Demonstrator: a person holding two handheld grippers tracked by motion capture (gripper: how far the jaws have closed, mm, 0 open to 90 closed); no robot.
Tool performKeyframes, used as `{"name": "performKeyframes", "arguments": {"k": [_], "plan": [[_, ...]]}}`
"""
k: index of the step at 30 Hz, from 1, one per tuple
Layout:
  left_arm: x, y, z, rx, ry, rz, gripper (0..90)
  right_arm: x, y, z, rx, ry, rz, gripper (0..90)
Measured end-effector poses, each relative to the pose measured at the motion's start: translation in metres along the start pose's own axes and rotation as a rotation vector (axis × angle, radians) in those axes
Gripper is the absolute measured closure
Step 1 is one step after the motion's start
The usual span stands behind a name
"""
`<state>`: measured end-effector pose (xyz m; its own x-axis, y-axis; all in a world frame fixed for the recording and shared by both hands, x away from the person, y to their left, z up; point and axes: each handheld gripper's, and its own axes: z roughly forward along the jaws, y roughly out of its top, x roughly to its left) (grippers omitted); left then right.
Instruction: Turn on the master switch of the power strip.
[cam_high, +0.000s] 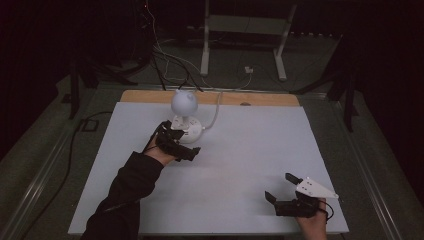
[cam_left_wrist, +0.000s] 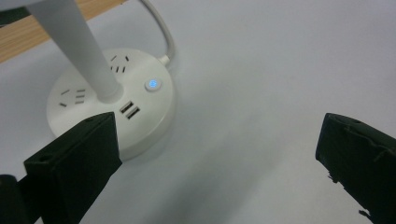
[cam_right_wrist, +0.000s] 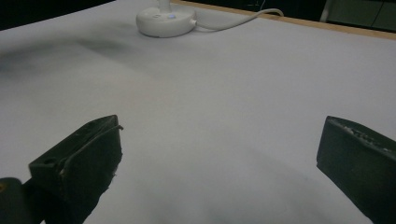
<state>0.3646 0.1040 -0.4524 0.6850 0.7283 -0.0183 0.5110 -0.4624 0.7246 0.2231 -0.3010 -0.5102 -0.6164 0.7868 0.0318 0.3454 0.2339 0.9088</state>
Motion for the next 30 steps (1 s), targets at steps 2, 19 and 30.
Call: {"name": "performKeyframes", "arguments": {"k": [2, 19, 30], "plan": [[0.001, -0.004, -0.005, 0.0, -0.004, 0.0, 0.2, 0.0, 0.0, 0.0, 0.001, 0.001, 0.0, 0.0], [-0.002, -0.053, -0.038, 0.012, -0.036, 0.012, 0.2, 0.001, 0.0, 0.0, 0.002, -0.003, -0.003, 0.0], [-0.007, -0.086, -0.054, 0.019, -0.039, 0.019, 0.2, 0.002, 0.0, 0.0, 0.005, -0.003, -0.003, 0.0]]}}
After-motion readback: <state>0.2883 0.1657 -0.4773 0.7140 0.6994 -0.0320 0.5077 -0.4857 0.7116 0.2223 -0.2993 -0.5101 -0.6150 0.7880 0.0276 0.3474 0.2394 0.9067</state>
